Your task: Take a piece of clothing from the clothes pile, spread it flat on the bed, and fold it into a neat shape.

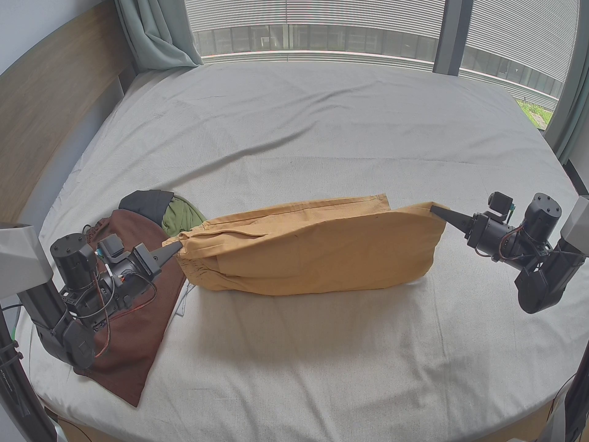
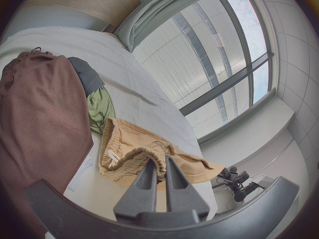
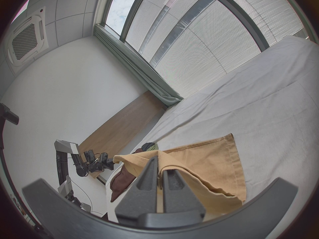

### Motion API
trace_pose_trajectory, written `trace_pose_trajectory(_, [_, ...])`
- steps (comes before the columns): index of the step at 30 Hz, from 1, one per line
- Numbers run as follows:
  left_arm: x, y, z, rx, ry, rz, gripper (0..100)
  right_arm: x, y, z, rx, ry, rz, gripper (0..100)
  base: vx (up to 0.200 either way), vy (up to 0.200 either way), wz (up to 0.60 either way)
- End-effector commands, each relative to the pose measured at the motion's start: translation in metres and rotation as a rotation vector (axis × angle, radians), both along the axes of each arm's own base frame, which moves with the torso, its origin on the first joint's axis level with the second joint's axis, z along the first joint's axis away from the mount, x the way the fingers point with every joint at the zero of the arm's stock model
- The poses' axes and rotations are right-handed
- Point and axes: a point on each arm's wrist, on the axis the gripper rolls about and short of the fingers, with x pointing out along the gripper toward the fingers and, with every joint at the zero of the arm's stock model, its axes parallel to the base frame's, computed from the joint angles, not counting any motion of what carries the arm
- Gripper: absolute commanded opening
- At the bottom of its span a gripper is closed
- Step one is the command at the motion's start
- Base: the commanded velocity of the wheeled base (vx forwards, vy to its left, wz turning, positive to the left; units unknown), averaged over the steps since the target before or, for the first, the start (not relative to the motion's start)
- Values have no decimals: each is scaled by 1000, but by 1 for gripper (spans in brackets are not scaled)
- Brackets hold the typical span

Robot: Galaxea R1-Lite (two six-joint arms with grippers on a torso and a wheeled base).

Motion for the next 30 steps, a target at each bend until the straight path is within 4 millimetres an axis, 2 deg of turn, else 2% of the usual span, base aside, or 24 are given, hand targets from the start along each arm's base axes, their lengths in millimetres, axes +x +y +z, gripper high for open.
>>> trace_pose_trajectory(1, [5, -1, -5, 2, 8, 8, 0, 11, 3, 1, 10, -12, 9, 0, 0, 0, 0])
trace_pose_trajectory(14, [21, -6, -13, -14, 14, 47, 0, 34, 3, 1, 20, 3, 9, 0, 0, 0, 0])
trace_pose_trajectory(25, [31, -8, -17, -27, 13, 46, 0, 62, 6, 6, 21, 14, 12, 0, 0, 0, 0])
trace_pose_trajectory(30, [38, -9, -17, -28, -2, 46, 0, 69, 7, 1, 21, 28, 14, 0, 0, 0, 0])
